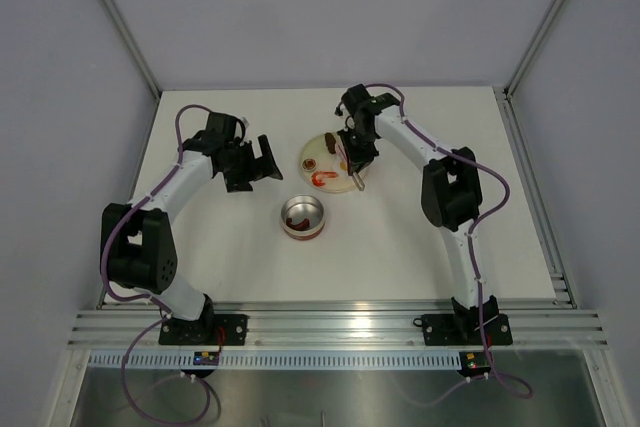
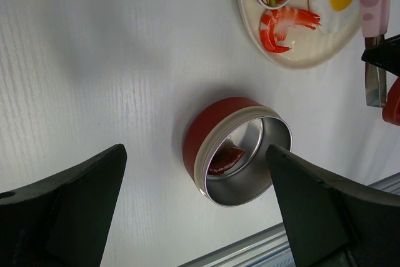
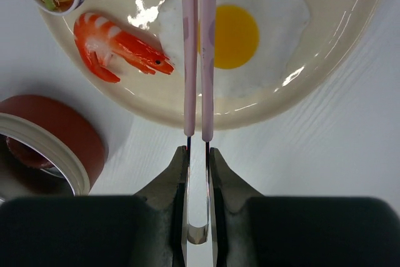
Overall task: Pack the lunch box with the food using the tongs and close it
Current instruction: Pick up the fake food from the plate.
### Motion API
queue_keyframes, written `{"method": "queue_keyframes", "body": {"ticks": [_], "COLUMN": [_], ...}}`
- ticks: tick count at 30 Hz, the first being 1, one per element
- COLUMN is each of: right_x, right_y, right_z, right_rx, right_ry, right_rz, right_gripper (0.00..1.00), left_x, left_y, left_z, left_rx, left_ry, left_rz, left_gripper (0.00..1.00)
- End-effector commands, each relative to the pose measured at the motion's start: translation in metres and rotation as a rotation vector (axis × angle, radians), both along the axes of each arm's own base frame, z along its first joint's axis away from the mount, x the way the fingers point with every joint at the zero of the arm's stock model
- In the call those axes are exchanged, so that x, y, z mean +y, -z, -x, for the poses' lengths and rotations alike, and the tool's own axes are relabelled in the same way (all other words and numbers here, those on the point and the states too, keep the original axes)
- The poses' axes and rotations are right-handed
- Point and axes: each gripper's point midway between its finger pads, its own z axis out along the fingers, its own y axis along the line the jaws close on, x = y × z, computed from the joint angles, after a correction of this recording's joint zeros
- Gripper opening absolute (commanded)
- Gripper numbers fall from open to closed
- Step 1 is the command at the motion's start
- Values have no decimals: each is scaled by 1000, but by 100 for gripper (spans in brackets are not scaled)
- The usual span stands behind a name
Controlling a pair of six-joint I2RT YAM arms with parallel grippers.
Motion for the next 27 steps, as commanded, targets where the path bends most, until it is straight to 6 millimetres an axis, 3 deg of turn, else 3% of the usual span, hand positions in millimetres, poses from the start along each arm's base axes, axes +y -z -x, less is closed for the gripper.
{"method": "queue_keyframes", "body": {"ticks": [1, 7, 11, 14, 27], "right_x": [-6, -10, -2, 3, 4], "right_y": [-40, -53, -56, -53, -50], "right_z": [0, -2, -1, -1, 4], "right_rx": [-89, -109, -81, -51, -24], "right_ry": [-17, 28, 44, 49, 54], "right_rz": [8, 10, -22, -30, -22], "right_gripper": [0, 1, 16, 23, 35], "left_x": [-4, -3, -4, -4, -4], "left_y": [-6, -4, -3, -4, -8], "left_z": [-2, -1, -1, -1, -3], "left_rx": [-30, -25, -24, -27, -30], "left_ry": [18, 20, 17, 19, 18], "left_rz": [15, 9, 16, 15, 13], "left_gripper": [99, 99, 99, 99, 99]}}
